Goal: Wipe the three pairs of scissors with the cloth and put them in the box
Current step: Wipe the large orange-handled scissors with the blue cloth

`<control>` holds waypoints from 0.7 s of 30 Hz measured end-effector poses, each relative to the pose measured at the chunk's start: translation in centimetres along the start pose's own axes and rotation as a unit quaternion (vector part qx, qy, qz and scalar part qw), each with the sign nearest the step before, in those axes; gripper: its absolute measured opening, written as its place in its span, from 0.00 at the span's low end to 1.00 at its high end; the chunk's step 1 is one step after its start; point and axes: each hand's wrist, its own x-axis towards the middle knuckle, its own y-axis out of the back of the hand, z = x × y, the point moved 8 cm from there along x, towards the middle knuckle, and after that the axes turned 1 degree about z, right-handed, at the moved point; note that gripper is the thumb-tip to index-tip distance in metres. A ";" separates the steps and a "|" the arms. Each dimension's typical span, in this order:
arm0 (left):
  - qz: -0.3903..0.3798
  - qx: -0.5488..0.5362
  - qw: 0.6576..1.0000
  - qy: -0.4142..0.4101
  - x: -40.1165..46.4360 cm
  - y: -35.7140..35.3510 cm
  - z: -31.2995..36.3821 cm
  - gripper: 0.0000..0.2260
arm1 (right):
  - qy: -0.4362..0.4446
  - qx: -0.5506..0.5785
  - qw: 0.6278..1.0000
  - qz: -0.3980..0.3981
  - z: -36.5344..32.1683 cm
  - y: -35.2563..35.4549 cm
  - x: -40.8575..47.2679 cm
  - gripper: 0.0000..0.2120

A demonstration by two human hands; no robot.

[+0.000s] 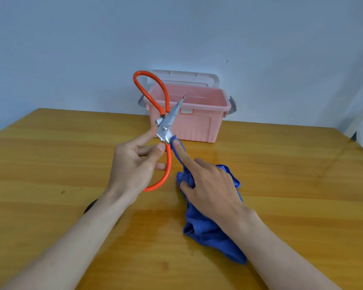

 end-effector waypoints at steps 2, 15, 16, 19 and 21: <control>-0.002 -0.001 1.000 -0.004 -0.2 -0.2 -0.1 0.18 | 0.000 0.006 1.000 0.017 -0.1 0.3 0.1 0.40; 0.026 -0.052 0.998 0.006 -0.1 0.1 0.2 0.18 | 0.000 0.002 0.999 0.036 0.4 0.6 -0.2 0.41; 0.024 -0.054 0.998 0.009 -0.2 -0.1 0.2 0.18 | 0.009 -0.001 0.999 0.031 0.3 0.5 -0.2 0.40; 0.035 -0.066 0.997 0.020 -0.1 0.1 -0.1 0.17 | 0.024 -0.008 0.999 0.033 0.1 0.6 -0.4 0.38; 0.049 -0.075 0.996 0.024 0.2 0.5 -0.3 0.17 | 0.020 -0.010 0.998 0.054 0.2 0.8 -0.5 0.37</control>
